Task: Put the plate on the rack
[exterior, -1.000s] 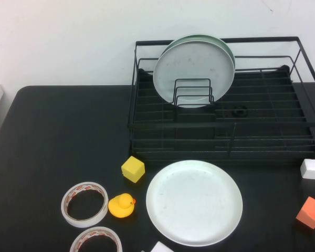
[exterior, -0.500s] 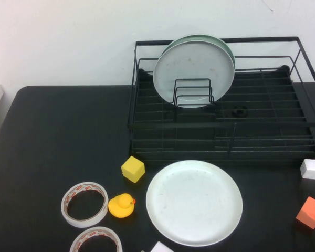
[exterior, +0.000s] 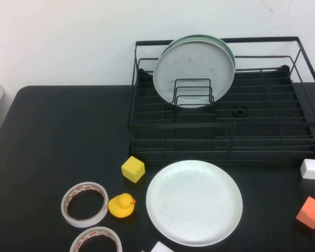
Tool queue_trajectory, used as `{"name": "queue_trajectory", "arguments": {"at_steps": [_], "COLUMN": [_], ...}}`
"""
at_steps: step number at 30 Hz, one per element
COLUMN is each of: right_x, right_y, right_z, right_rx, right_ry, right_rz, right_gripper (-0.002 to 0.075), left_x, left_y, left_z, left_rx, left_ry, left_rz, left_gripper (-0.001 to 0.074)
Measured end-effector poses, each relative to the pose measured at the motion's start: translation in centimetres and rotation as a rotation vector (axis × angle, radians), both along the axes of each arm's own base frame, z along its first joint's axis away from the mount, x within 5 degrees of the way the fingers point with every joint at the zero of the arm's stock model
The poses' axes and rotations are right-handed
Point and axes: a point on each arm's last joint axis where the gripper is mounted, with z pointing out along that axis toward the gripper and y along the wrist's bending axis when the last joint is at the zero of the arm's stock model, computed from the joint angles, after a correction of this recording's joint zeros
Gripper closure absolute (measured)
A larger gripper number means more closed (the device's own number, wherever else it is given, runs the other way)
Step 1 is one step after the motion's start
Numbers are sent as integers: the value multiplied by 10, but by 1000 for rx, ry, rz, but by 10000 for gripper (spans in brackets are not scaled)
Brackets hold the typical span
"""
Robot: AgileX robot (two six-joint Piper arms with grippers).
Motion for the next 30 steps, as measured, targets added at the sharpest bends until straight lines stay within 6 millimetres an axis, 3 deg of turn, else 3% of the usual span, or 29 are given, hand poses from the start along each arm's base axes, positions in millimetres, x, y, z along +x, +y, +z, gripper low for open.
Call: {"name": "queue_trajectory", "arguments": {"at_steps": [7, 10, 16, 24, 30], "right_x": [0, 0, 0, 0, 0], "right_y": [0, 0, 0, 0, 0], "right_z": [0, 0, 0, 1, 1], "right_rx": [0, 0, 1, 1, 1], "right_ry": [0, -4, -6, -14, -14], "right_rz": [0, 0, 1, 2, 2], "right_gripper": [728, 728, 728, 728, 728], "left_x": [37, 60, 107, 149, 162], "left_y": [-2, -5, -15, -56, -113], "left_z": [46, 59, 79, 72, 51], "left_rx": [504, 572, 524, 664, 841], "left_ry": [198, 229, 267, 348, 319], "left_rz": [-265, -364, -513, -781, -929], "left_gripper": [738, 738, 737, 720, 630]}}
